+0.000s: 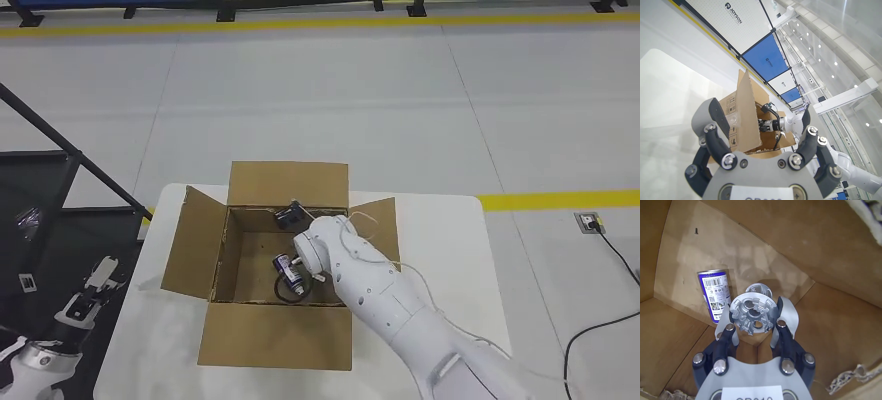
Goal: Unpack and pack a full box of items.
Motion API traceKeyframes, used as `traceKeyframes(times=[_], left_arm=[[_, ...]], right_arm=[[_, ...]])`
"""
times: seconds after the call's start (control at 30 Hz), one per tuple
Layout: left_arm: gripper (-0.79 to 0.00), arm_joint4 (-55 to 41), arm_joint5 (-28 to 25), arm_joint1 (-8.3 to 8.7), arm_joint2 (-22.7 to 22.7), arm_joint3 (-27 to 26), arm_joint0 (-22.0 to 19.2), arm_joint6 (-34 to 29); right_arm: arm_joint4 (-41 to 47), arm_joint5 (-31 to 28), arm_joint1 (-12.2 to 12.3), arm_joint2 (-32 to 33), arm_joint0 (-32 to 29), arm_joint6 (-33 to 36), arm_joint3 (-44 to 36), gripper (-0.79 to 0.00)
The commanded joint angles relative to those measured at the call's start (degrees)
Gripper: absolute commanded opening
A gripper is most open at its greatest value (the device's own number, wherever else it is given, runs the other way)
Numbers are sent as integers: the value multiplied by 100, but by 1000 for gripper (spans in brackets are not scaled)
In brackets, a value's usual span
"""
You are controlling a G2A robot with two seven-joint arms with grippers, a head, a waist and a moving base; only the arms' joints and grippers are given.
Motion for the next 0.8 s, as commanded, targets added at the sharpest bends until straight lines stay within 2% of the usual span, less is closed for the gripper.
traceKeyframes(times=[0.0, 0.03, 0.47, 0.63, 0.77], left_arm=[[0, 10, 9, 1, -4, -4, -6, -6], [0, 16, 13, 1, -4, -6, -9, -3], [0, -25, 63, -8, -46, -48, 16, 88], [0, 34, 112, -10, -36, -73, 13, 102], [0, 183, 203, -3, 8, -121, -17, 38]], right_arm=[[55, -39, -84, -28, 75, -74, 212, -40], [70, -57, -121, -42, 108, -102, 297, 0], [236, -413, -432, -60, 350, -485, 920, 0], [185, -385, -458, -23, 344, -794, 699, 0], [0, -28, -386, 65, 214, -1132, 119, 0]])
